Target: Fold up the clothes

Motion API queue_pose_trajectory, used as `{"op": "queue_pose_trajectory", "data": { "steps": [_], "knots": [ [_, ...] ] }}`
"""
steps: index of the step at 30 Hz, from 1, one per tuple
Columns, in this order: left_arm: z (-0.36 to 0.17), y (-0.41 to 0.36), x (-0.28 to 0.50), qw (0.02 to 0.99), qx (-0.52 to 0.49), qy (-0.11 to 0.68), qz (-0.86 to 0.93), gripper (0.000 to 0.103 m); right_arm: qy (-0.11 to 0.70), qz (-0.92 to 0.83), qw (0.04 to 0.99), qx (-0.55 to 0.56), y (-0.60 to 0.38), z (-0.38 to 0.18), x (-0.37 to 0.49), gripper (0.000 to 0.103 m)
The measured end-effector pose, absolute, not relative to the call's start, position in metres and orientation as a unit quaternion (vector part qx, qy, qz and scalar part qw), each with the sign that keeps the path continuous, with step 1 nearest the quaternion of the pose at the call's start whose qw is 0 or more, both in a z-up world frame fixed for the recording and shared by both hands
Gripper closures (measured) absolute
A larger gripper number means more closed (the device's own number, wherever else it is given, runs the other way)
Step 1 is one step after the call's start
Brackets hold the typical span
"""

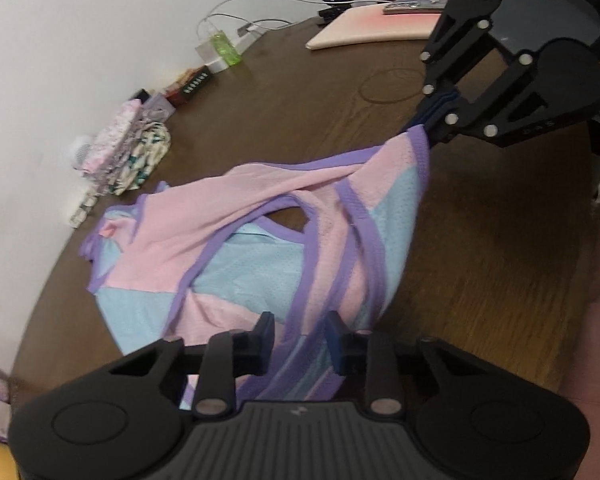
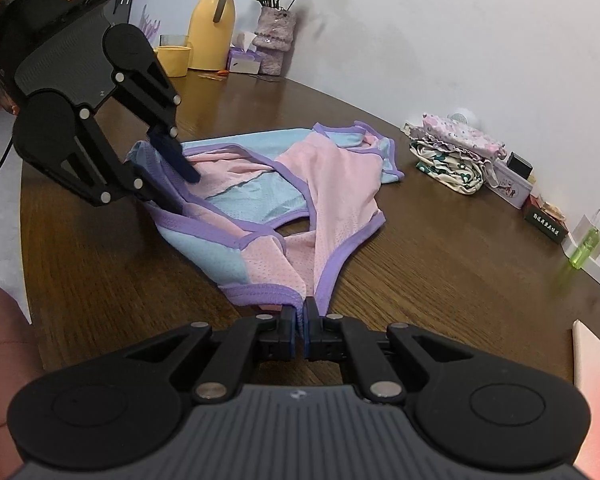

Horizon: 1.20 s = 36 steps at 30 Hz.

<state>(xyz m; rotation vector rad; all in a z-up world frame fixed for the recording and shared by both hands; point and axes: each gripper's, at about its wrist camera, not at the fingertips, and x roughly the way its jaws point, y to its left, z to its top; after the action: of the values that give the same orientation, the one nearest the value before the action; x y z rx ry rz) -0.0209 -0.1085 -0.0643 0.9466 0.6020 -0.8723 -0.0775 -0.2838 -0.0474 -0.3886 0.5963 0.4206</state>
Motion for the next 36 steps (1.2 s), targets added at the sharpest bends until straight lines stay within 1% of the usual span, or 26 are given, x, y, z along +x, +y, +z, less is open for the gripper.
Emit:
{"op": "queue_pose_trajectory", "data": {
  "steps": [1,3,14,15,16,17,22,26,31,36],
  "knots": [
    [-0.064,-0.109,-0.021,0.754,0.434,0.278,-0.406,0.079,0.289,0.203,0.917,-0.187,-0.284,-0.048,-0.077,0.100],
    [-0.065,-0.110,-0.021,0.746,0.438,0.280,-0.416,0.084,0.288,0.201,0.918,-0.183,-0.285,-0.048,-0.077,0.100],
    [-0.063,-0.104,-0.007,0.731,0.418,0.292,-0.453,0.085,0.287,0.184,0.926,-0.161,-0.286,-0.054,-0.070,0.100],
    [-0.062,-0.104,-0.006,0.732,0.413,0.296,-0.455,0.087,0.287,0.181,0.928,-0.156,-0.286,-0.055,-0.070,0.100],
    [-0.062,-0.104,-0.007,0.733,0.408,0.301,-0.454,0.093,0.287,0.179,0.929,-0.151,-0.286,-0.057,-0.070,0.100],
    [-0.063,-0.105,-0.008,0.734,0.404,0.306,-0.452,0.097,0.288,0.178,0.930,-0.146,-0.287,-0.058,-0.070,0.100],
    [-0.067,-0.113,-0.025,0.759,0.416,0.298,-0.403,0.101,0.288,0.184,0.930,-0.134,-0.286,-0.062,-0.071,0.100],
    [-0.064,-0.111,-0.017,0.795,0.391,0.302,-0.351,0.103,0.289,0.186,0.930,-0.133,-0.285,-0.062,-0.070,0.100],
    [-0.045,-0.096,-0.001,0.852,0.346,0.273,-0.281,0.103,0.294,0.187,0.930,-0.120,-0.289,-0.064,-0.066,0.100],
    [-0.034,-0.088,-0.007,0.879,0.324,0.244,-0.250,0.103,0.303,0.199,0.928,-0.090,-0.292,-0.061,-0.057,0.100]
  ]
}}
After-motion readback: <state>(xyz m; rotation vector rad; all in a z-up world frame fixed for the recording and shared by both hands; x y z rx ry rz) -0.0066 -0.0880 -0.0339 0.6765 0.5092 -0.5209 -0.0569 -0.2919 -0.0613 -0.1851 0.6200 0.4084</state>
